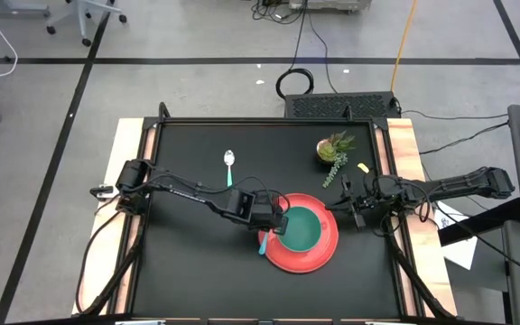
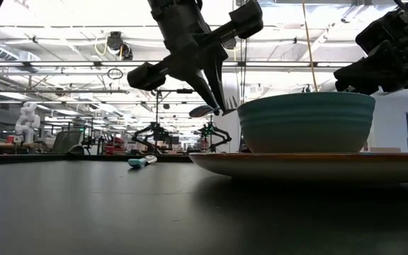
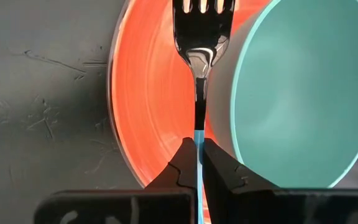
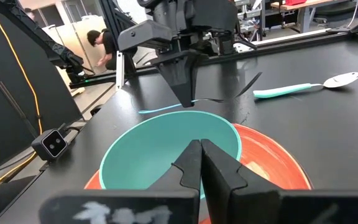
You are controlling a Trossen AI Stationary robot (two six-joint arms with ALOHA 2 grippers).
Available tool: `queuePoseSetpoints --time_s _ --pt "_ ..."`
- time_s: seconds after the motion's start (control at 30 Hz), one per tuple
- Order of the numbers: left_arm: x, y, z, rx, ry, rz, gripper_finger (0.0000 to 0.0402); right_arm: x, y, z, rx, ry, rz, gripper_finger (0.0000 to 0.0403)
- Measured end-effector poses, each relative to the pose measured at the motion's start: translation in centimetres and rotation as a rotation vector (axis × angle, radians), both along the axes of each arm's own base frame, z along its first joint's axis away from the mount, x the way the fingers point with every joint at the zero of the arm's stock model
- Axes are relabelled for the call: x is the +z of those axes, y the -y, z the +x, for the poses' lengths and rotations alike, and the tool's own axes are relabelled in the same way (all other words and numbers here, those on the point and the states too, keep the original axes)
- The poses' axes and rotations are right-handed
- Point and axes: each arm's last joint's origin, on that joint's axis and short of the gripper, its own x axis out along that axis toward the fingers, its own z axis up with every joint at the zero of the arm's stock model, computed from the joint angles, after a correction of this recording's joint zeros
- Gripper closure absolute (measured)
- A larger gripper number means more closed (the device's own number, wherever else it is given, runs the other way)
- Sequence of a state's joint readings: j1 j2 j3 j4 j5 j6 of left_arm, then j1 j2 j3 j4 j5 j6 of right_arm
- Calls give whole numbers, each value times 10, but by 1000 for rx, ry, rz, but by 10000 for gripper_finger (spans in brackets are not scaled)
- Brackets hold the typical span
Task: Set table place
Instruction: Put the blue fork to the left of the green bowl on the orange plate
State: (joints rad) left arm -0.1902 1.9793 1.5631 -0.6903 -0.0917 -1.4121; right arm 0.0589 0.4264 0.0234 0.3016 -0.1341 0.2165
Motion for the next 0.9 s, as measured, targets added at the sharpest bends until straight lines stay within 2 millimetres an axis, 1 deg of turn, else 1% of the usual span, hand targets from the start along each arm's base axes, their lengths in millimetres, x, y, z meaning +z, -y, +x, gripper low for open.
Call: queuePoseSetpoints --time_s 0.77,0.9 --pt "1 -1 0 23 7 21 397 0 0 0 -1 -2 7 403" --pt "-4 -1 -2 28 -11 24 397 0 0 0 -1 -2 7 403"
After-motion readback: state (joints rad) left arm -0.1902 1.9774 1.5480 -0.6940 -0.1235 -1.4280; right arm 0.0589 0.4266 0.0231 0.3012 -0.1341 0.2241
